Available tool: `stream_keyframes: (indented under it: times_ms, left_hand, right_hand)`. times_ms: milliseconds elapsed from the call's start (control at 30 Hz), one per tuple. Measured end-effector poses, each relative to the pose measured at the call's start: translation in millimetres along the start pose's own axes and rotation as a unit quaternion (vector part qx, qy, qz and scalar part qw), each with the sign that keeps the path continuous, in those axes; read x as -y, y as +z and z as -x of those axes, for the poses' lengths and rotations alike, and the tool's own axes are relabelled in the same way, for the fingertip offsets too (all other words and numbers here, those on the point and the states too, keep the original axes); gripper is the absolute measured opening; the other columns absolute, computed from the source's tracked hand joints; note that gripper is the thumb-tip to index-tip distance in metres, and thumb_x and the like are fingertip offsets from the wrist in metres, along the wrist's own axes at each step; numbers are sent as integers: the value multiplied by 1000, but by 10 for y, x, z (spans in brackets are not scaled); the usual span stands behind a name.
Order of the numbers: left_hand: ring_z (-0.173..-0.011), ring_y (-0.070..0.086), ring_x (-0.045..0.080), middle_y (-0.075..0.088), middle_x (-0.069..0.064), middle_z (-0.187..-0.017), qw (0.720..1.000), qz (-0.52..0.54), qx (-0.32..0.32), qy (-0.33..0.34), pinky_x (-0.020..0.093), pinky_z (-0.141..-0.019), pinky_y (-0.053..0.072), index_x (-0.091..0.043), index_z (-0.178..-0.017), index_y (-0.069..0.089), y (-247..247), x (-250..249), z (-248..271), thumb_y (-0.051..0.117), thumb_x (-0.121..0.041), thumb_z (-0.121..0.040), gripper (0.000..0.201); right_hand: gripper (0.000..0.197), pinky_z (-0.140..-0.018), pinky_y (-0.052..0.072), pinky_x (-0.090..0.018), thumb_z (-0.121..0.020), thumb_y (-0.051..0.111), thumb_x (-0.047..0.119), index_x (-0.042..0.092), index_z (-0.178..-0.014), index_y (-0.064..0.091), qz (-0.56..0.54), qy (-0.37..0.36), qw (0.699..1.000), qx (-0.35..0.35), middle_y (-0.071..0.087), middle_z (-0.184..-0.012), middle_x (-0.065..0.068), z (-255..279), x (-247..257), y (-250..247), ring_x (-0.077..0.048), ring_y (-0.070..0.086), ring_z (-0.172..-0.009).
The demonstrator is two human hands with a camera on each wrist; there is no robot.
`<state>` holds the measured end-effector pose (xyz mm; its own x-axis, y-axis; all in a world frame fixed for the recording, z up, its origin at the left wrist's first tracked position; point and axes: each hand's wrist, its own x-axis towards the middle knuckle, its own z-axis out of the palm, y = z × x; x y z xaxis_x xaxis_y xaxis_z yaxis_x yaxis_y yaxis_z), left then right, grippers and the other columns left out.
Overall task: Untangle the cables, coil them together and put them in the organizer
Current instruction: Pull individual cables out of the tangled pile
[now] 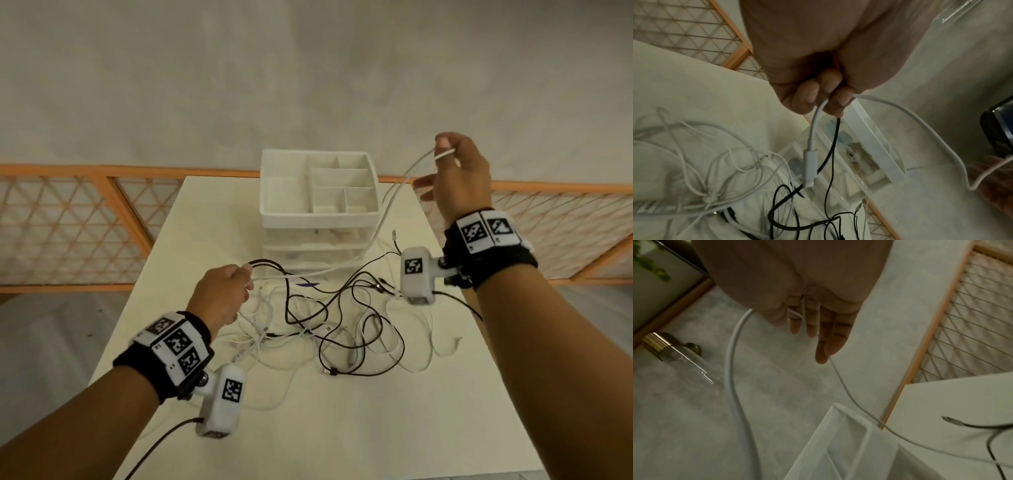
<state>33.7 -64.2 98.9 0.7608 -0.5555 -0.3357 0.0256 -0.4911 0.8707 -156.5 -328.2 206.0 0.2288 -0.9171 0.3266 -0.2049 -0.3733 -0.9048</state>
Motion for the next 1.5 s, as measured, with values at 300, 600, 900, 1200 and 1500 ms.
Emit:
stream_keyframes:
  times_ms: [300,600,900,1200,1500]
  left_hand:
    - [-65,41,23,53,6,-71,1000,14,16,0,26,-46,29,-5,-79,62,-74,-14,73,51,-31,-101,36]
    - [-40,33,19,54,12,-60,988,102,117,20,28,-43,37,-3,-80,58,93,-220,308,48,-13,-99,23]
    - [-59,51,17,61,2,-58,977,64,169,111,25,-61,41,-9,-87,63,213,-102,406,44,-28,-105,33]
    - [-47,21,13,27,-4,-55,960,63,236,139,26,-48,17,-13,-90,76,61,-304,541,46,-52,-97,49]
    - [-45,46,8,41,-20,-57,907,-240,292,183,16,-54,40,-30,-91,79,-440,-244,417,63,-49,-88,25]
  right_hand:
    - [59,-88,58,-48,-81,50,25,49,-135,47,150,54,978,133,48,-150,-6,174,-509,-43,-31,67,-112]
    - [51,-80,54,-27,-82,75,27,29,-131,63,133,-171,931,294,59,-127,7,1534,-444,435,12,51,-69]
    - [10,-68,38,-4,-85,78,22,25,-94,82,117,-59,958,256,75,-82,12,1533,-282,559,14,59,-69]
    - [4,-60,40,-25,-82,74,36,36,-83,70,224,-76,893,382,49,-56,13,1589,-126,540,-3,47,-56]
    - [16,-72,62,-40,-88,67,8,21,-88,76,124,188,971,84,76,-79,4,763,-750,115,-20,71,-65]
